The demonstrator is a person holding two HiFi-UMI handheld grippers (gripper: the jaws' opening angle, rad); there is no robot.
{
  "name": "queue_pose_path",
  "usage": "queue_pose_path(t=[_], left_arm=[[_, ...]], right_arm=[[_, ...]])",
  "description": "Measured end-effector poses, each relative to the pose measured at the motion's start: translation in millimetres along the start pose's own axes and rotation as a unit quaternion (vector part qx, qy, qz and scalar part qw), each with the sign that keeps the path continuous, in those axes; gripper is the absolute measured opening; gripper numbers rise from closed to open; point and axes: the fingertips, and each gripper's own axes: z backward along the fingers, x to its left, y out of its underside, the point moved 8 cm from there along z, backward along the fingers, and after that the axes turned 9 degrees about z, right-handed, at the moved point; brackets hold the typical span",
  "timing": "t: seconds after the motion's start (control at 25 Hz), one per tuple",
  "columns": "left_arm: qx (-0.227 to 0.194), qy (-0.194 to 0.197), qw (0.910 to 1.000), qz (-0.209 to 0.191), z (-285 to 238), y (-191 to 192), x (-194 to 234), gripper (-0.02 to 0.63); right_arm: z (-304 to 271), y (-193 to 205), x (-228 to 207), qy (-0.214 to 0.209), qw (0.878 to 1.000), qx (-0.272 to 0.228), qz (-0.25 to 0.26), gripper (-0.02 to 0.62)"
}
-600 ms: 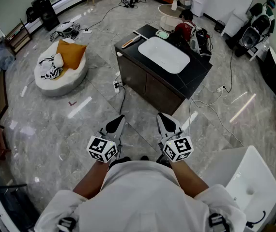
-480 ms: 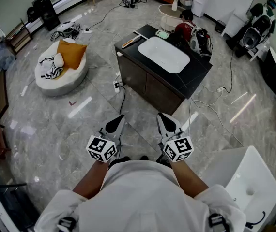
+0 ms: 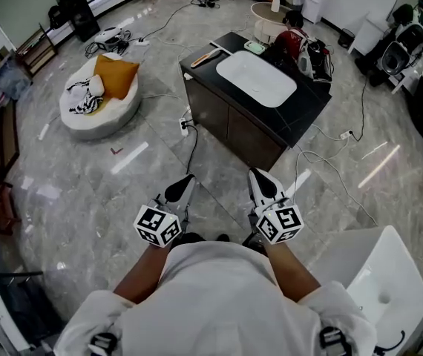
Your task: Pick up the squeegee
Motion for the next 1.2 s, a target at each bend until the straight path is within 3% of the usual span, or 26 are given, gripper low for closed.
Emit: queue_pose_path(t=[0.44,0.72,1.2], left_arm=[[0.017,-0.019,0.9994,0.022,1,18,15,0.015],[0.015,-0.011,0.9991,0.038,-31,13,35,0.015],[-0.002,-0.016,0.9982,0.058,-115,-20,114,0.017]], right_arm=[[-8,18,-11,-0.008,1.0,0.002,-0.027,0.015],[-24,13,-33,0.01,1.0,0.008,-0.017,0.015],[-131,5,-89,-0.006,1.0,0.023,-0.004,0.015]])
